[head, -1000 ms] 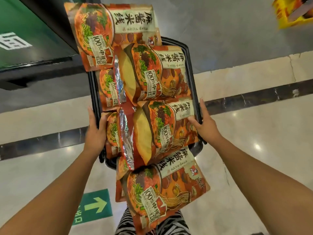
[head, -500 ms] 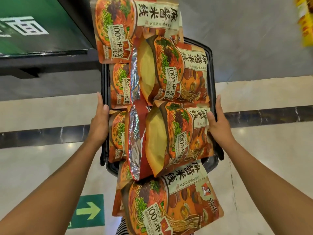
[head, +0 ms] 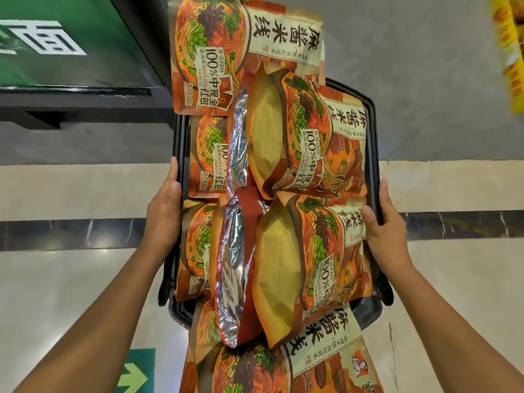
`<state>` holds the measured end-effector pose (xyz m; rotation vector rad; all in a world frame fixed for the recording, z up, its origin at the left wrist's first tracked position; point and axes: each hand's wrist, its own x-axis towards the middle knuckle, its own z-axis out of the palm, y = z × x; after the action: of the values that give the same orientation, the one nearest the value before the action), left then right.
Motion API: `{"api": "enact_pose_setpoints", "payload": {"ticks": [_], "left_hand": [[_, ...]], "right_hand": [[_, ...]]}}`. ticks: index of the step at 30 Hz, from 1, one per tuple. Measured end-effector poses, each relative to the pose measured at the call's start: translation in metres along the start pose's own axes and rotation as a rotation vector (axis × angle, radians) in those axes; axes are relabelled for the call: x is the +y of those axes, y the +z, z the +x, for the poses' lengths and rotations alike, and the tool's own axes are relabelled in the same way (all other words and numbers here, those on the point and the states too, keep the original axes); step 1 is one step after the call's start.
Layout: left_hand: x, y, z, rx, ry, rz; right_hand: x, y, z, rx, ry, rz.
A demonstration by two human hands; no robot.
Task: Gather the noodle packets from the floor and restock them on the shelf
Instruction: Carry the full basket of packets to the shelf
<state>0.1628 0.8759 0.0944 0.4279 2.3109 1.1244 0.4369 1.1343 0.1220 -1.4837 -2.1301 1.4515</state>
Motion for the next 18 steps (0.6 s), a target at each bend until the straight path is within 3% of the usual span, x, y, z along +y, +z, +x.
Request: {"api": "enact_pose_setpoints", "payload": {"ticks": [5,9,18], "left_hand": [[0.011,-0.002,-0.01,0.034,-0.061,-0.205],[0.01,-0.012,-0.023,0.006,0.001,-0.233],[0.017,-0.057,-0.062,0.097,-0.105,-0.278]], "right_hand": [[-0.006,-0.001,0.0,-0.002,-0.03,0.006],[-0.02,-0.006,0.001,-0.056,-0.03,-0.016],[-0.051,0.008,-0.025,-0.15,0.043,0.051]]}}
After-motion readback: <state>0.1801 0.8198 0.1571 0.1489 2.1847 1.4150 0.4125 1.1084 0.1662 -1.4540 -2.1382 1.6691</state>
